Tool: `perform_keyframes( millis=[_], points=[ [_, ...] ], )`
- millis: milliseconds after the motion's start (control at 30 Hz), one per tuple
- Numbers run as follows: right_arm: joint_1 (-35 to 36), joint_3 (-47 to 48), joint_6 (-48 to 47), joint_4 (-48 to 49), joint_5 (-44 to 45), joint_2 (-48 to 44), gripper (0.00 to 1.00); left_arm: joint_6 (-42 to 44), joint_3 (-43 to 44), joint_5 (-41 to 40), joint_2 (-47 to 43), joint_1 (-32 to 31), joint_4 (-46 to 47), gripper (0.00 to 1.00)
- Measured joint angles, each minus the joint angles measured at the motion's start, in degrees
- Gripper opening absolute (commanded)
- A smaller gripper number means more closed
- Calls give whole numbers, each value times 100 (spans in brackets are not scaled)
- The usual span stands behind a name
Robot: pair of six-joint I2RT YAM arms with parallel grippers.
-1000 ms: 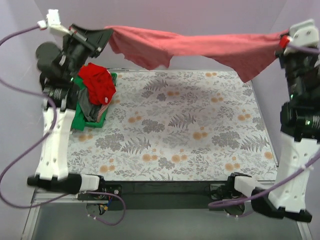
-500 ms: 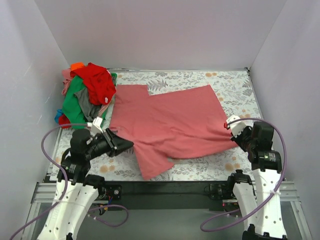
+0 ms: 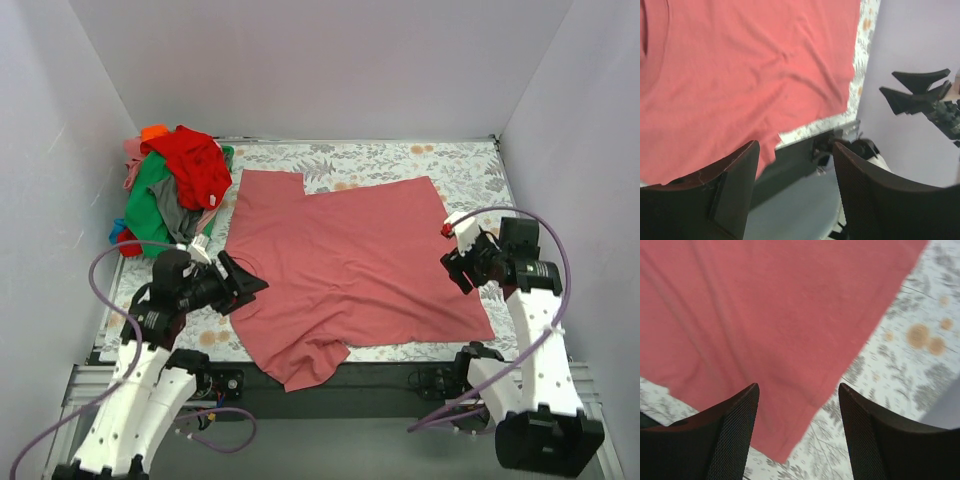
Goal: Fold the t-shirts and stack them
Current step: Flatten the tshirt out
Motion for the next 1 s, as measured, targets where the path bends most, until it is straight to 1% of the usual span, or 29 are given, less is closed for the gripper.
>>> perform_keyframes(
  millis=[67, 133, 233, 300, 367, 433, 567, 633, 800, 867, 900, 967, 1000],
  points=[
    [0, 63, 131, 48, -538, 546, 73, 208, -94, -129, 619, 0, 638, 61],
    [4, 155, 238, 92, -1071, 1187, 74, 505, 42, -214, 1550, -2, 1198, 61],
    [17, 315, 361, 225, -1718, 1969, 74, 1102, 863, -533, 3318, -9, 1652, 62],
    [66, 483, 470, 339, -1961, 2321, 74, 1482, 1458, -876, 4245, -15, 1965, 65],
    [155, 723, 590, 509, -2094, 2671, 74, 1825, 2002, -1237, 4903, -13, 2162, 68],
    [208, 935, 691, 667, -2159, 2949, 75, 2098, 2498, -1495, 5392, -9, 2236, 68],
    [243, 1123, 868, 1117, -2208, 3482, 75, 2645, 3773, -1869, 6605, 24, 2422, 69],
    [243, 1204, 907, 1202, -2155, 3703, 75, 2859, 4227, -1965, 7101, 52, 2496, 69],
    [243, 1650, 968, 1325, -2059, 4177, 75, 3237, 5434, -2081, 8301, 236, 2308, 69],
    [243, 1840, 992, 1447, -2048, 4336, 75, 3331, 5923, -2116, 8769, 343, 2247, 66],
    [243, 1875, 999, 1508, -2048, 4378, 75, 3381, 6181, -2122, 9003, 393, 2173, 63],
    [243, 1884, 1012, 1589, -2046, 4426, 76, 3473, 6636, -2153, 9433, 459, 2079, 53],
    [243, 1884, 1021, 1591, -2046, 4441, 76, 3532, 6972, -2201, 9724, 501, 1982, 50]
  ],
)
